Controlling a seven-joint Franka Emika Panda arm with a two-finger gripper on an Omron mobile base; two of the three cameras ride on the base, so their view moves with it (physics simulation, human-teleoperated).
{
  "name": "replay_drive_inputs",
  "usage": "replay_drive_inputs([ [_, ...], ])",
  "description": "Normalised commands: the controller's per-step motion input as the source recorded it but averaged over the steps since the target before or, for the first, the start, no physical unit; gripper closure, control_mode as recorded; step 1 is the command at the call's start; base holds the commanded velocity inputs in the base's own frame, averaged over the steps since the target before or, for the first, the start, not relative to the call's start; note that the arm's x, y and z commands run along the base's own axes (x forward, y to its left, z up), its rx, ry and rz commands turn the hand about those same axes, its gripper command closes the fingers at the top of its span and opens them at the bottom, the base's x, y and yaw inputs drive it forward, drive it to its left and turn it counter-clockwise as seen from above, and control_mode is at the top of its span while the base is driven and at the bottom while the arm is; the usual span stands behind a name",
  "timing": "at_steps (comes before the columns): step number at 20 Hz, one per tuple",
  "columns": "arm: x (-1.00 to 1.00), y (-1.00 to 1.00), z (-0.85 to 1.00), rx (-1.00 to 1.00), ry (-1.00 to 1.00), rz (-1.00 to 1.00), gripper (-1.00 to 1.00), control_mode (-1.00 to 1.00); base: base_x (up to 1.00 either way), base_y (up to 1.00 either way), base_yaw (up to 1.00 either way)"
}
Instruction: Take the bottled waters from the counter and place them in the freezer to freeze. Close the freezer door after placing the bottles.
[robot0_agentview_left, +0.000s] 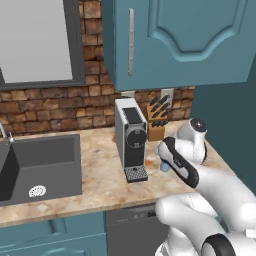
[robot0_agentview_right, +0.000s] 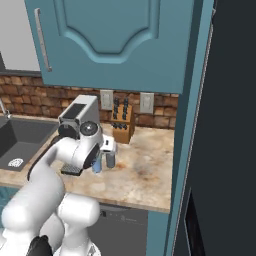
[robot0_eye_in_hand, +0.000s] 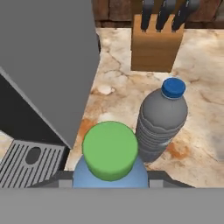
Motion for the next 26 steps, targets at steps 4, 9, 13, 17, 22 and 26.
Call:
replay_drive_inputs([
  [4,-1.00,0.00,0.59,0.00,-0.35,0.00,1.00,-1.00,0.00,0.00,0.00],
  [9,-0.88,-0.01,0.78,0.00,-0.23,0.00,1.00,-1.00,0.00,0.00,0.00],
  [13,-0.65,0.00,0.87,-0.01,-0.04,0.00,1.00,-1.00,0.00,0.00,0.00],
  [17,-0.59,-0.10,0.15,0.00,0.04,-0.04,1.00,-1.00,0.00,0.00,0.00],
  [22,-0.70,0.00,-0.01,0.00,-0.09,-0.03,1.00,-1.00,0.00,0.00,0.00],
  [26,-0.22,0.00,-0.01,0.00,-0.03,0.00,1.00,-1.00,0.00,0.00,0.00],
])
